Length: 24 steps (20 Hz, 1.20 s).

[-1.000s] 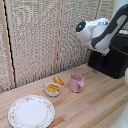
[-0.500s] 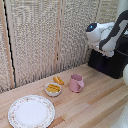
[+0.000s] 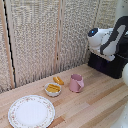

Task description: Carefully navigate your gripper to the air fryer's handle. Confidently seize the handle using your gripper. Gradually bring the handle toward yourself to access the air fryer.

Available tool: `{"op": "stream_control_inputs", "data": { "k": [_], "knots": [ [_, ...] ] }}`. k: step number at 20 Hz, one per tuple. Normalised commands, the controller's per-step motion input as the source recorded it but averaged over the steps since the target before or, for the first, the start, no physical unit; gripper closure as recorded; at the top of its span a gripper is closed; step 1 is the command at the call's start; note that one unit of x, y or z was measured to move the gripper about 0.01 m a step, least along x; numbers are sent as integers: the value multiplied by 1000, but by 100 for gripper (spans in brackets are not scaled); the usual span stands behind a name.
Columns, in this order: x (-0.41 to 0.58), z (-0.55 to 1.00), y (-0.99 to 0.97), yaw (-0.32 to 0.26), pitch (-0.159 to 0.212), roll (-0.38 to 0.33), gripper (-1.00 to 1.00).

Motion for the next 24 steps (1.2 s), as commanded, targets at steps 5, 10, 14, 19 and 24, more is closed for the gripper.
{"op": "stream_control_inputs", "data": {
  "k": [5, 10, 14, 19, 24],
  "knots": [
    [493, 0, -342, 78, 133, 100, 100],
    [282, 3, -182, 54, 103, 84, 100],
    [0, 0, 0, 0, 0, 0, 100],
    [46, 8, 0, -25, 25, 17, 100],
    [118, 275, 276, -77, 106, 176, 100]
  ]
}}
